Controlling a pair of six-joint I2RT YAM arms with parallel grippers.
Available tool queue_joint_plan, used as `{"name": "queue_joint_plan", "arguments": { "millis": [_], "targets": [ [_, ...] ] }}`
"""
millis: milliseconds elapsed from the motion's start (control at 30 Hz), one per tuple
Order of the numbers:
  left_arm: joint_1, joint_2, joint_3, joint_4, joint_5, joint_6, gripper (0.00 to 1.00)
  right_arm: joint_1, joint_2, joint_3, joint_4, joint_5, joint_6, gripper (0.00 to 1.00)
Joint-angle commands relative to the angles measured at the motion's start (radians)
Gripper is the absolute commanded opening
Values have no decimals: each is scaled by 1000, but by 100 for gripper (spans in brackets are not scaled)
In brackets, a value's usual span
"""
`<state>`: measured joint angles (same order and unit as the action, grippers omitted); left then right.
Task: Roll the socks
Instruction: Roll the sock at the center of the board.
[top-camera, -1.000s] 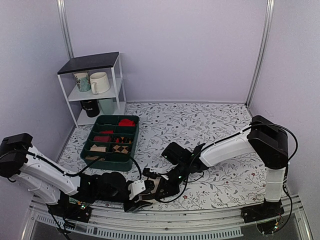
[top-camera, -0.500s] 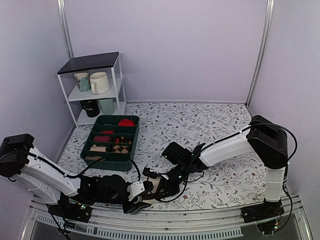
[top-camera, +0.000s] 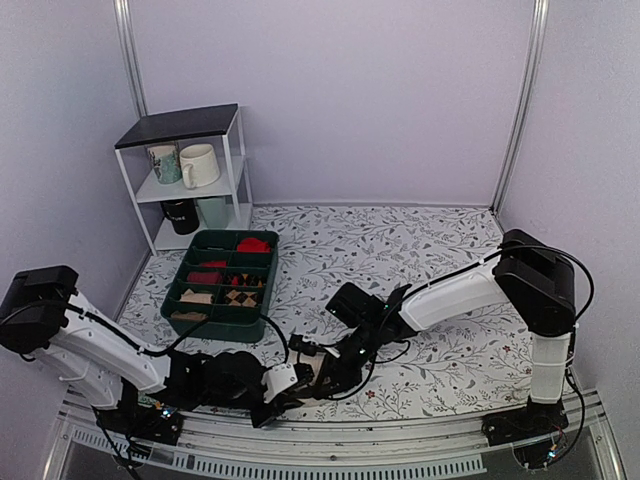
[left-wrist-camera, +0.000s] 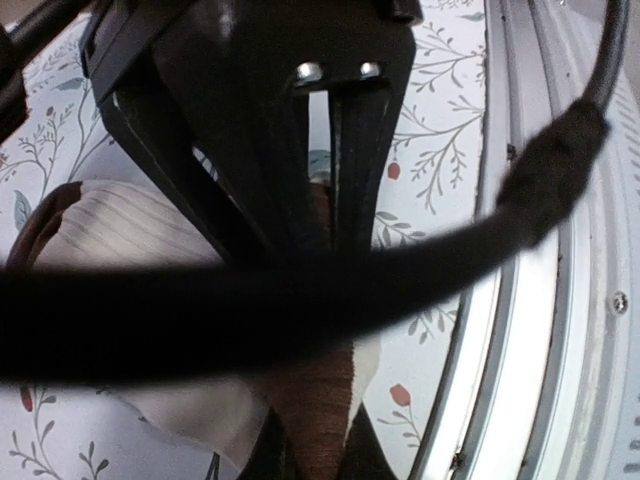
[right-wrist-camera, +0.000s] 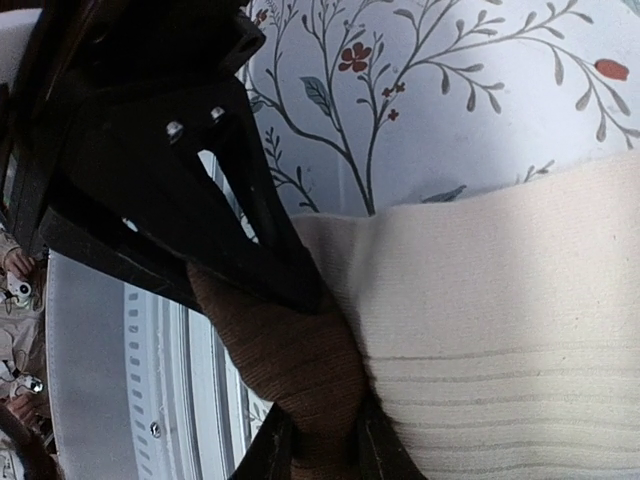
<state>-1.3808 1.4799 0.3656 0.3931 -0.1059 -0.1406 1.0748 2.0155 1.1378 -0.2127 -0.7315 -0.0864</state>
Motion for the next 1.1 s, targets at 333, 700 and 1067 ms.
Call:
{"name": "queue_joint_plan", "arguments": {
  "millis": [333, 700, 1067],
  "targets": [
    [119, 22, -23, -89, 258, -249, 0, 14, -304, -479, 618, 347, -73, 51],
    [161, 67, -43, -63, 357, -290, 0, 62, -282, -558, 851, 367, -321, 57],
    [170, 90, -47, -39, 386, -290, 0, 64, -192, -475, 773, 243, -326, 56]
  ]
}}
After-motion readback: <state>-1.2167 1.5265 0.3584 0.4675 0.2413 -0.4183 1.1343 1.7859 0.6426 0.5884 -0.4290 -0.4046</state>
